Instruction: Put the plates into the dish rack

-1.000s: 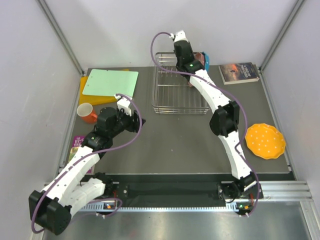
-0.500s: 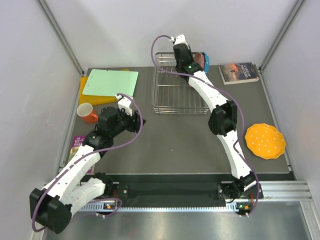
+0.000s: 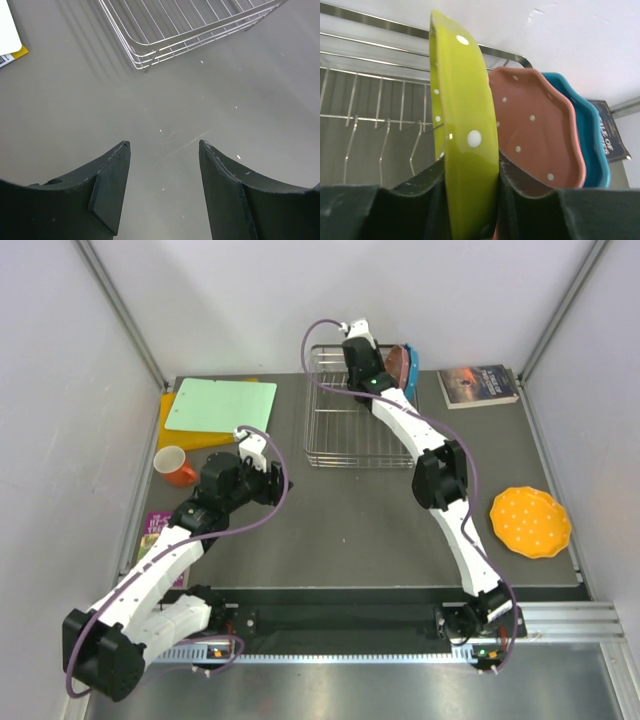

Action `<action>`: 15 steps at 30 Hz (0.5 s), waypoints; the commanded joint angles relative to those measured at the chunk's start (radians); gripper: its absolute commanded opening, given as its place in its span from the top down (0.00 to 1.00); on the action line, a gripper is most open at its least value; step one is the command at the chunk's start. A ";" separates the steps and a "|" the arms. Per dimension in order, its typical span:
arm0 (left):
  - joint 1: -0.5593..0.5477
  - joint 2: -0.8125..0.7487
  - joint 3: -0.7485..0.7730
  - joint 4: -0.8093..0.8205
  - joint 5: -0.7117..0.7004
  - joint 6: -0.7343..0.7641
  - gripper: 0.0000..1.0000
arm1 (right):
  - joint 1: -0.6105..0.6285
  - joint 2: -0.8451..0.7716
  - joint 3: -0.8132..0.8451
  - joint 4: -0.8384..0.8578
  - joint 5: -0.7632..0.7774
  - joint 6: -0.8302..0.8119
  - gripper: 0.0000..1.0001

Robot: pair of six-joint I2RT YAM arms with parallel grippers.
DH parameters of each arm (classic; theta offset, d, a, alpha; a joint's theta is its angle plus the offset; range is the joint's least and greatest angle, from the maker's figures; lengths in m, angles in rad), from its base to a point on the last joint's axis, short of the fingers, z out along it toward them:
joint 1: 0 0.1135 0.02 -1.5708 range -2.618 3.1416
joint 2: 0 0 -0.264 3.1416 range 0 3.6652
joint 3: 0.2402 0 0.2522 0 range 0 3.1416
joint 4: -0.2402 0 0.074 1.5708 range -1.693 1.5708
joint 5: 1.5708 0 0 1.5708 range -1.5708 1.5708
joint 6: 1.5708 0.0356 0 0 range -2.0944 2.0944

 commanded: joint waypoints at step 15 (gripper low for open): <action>0.008 -0.042 0.023 0.060 0.031 -0.022 0.38 | 0.005 -0.218 -0.101 0.186 0.083 -0.190 0.44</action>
